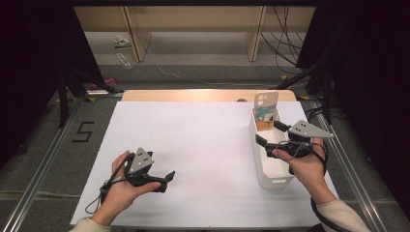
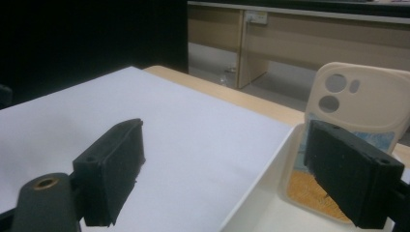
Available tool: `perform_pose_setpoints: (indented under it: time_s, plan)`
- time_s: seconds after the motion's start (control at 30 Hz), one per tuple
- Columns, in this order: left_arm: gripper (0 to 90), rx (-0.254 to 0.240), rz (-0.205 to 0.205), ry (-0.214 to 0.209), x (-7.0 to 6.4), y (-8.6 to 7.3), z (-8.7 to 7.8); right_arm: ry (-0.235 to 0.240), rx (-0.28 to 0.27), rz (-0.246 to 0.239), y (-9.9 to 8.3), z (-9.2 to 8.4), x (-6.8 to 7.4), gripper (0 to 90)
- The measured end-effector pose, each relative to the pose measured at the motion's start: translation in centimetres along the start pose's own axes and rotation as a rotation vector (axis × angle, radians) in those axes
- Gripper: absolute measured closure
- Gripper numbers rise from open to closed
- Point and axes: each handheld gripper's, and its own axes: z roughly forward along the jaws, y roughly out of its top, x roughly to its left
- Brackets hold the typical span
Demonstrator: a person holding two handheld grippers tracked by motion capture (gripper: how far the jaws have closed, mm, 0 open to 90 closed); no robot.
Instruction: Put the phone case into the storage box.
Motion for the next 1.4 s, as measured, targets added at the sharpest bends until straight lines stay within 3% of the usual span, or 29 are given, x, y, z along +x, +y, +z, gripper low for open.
perform_pose_setpoints:
  time_s: [0.3, 0.53, 1.03, 1.4]
  plan:
    - [0.4, 0.000, -0.005, 0.005, 0.1, -0.2, -0.2, 0.029, 0.019, -0.028, -1.1, -0.8, 0.7, 15.5]
    - [0.4, 0.003, -0.004, 0.008, 0.2, -0.3, -0.2, 0.040, 0.004, -0.036, -0.8, -1.8, 1.2, 15.5]
    - [0.4, 0.001, -0.004, 0.008, 0.2, -0.3, -0.2, 0.046, 0.031, -0.022, -2.4, -2.8, 1.3, 15.5]
    - [0.4, 0.001, -0.004, 0.009, 0.2, -0.3, -0.2, 0.060, 0.013, -0.002, -2.7, -3.1, 1.5, 15.0]
